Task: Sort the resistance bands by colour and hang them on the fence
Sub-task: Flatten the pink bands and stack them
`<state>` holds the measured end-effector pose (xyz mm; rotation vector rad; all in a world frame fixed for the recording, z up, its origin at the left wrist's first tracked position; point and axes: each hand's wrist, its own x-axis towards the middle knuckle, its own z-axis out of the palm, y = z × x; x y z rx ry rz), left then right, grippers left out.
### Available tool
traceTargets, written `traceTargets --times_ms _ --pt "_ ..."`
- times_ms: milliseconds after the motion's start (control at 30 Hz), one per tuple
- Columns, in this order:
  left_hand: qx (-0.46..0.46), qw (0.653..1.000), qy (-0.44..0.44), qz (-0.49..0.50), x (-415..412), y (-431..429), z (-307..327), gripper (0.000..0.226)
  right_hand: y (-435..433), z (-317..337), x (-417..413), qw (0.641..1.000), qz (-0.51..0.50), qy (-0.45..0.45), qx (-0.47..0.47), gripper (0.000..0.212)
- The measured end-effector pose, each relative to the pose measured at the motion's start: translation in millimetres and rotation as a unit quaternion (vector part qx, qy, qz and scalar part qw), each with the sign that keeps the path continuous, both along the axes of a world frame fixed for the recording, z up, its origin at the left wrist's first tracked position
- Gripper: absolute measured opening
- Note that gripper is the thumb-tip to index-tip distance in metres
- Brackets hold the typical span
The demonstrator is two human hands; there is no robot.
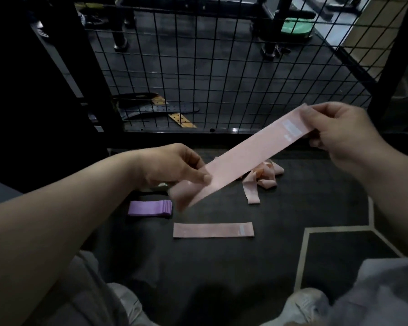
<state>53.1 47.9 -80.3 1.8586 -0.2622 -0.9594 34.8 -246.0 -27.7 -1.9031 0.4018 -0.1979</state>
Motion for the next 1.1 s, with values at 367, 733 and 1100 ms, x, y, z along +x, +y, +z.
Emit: traceTargets --times_ms 367,733,1100 --pt "0.179 0.964 0.048 0.189 -2 34 -89 0.015 -1 -116 -29 0.974 0.053 0.219 -0.022 0.018" --pt "0.198 0.923 0.127 0.305 -23 9 -230 0.022 -14 -297 -41 0.913 0.001 0.405 -0.05 0.009" --pt "0.22 0.896 0.133 0.363 -31 -3 -302 0.006 -18 -371 -38 0.914 -0.003 0.386 -0.125 0.012"
